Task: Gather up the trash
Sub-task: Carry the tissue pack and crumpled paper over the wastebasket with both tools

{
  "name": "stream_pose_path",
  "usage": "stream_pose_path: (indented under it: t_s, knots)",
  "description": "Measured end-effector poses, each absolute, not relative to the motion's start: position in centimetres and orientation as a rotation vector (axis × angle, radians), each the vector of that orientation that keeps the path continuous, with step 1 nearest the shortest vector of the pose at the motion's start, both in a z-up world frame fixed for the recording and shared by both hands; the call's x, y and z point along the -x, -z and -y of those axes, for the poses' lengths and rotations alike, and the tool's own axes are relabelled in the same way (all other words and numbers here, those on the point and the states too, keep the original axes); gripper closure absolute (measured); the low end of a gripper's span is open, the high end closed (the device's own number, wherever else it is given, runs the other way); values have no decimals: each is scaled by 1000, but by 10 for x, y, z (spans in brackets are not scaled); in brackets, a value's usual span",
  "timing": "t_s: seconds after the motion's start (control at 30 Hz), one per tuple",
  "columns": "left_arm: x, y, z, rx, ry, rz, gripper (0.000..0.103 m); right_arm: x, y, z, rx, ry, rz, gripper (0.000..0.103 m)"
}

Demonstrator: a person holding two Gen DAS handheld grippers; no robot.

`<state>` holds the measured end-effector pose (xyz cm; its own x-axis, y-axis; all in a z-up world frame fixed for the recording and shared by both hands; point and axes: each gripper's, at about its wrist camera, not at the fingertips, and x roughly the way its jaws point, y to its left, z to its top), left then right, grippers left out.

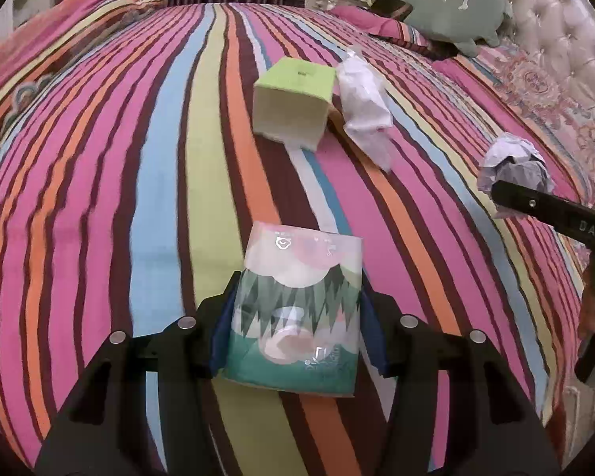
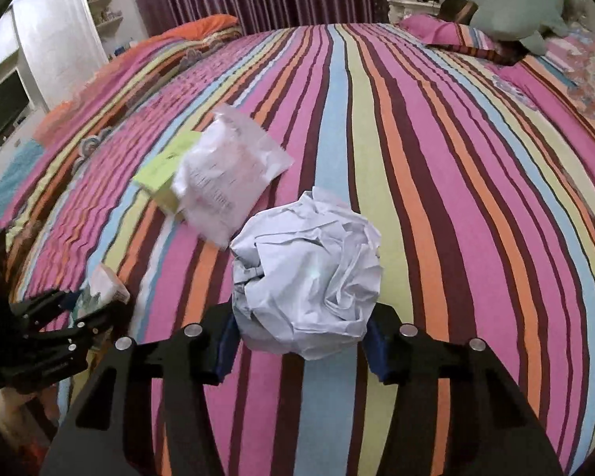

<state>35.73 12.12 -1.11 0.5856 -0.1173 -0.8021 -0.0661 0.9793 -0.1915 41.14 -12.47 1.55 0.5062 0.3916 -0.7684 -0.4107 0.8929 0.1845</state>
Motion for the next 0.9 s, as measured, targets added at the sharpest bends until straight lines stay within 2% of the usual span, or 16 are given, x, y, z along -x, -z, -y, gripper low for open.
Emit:
stream_pose_path:
  t_s: [0.63,0.9]
  knots:
    - [-212,7,-81,243,71,-912,50,-269,-17,172,-171,-590,-915,53]
    - [-145,15,-61,249,106,-955,50,-198,-16,181,-192,-631,-933,54]
